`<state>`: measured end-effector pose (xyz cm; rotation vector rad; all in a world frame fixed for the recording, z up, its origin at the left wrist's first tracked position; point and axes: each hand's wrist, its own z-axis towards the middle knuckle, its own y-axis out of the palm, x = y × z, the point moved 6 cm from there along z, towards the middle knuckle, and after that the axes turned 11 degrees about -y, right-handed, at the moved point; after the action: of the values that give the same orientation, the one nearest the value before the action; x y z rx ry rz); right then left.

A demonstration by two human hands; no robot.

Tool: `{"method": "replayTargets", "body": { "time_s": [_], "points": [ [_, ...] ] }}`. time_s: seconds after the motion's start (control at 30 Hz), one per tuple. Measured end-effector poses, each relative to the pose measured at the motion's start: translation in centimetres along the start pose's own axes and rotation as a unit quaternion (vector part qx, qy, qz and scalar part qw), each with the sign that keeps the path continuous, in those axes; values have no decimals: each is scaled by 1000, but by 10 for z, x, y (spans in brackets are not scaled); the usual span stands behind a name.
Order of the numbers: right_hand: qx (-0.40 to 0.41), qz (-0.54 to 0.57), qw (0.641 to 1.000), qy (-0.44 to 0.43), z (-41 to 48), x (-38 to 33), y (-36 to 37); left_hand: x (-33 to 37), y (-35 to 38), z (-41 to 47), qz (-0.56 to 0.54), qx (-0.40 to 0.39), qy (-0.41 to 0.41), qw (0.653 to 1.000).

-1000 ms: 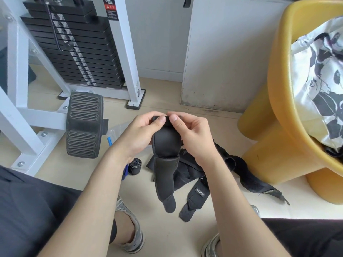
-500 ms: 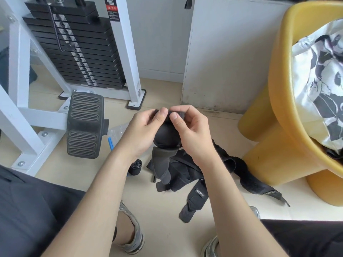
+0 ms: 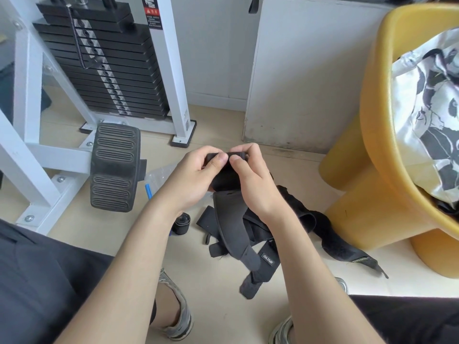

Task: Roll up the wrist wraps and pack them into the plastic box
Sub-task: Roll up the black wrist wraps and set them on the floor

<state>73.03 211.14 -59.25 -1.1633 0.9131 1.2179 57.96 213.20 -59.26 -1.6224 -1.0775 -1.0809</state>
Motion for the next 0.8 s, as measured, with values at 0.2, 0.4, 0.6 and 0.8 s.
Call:
{"method": "replayTargets", "body": {
  "time_s": [0.2,0.4,0.6,0.8],
  "points": [
    [36,22,999,-2,1,-8,-6,7,-2,-4,-45,-4,53,998],
    [40,101,994,20,0,-2,-6,8,1,-5,-58,-6,25,998],
    [-2,123,992,-19,-3,2,-8,6,-6,-5,-92,21,6,996],
    [60,85,994,-20,0,6,-17,10,2,-5,-83,-13,16,996]
  ]
}}
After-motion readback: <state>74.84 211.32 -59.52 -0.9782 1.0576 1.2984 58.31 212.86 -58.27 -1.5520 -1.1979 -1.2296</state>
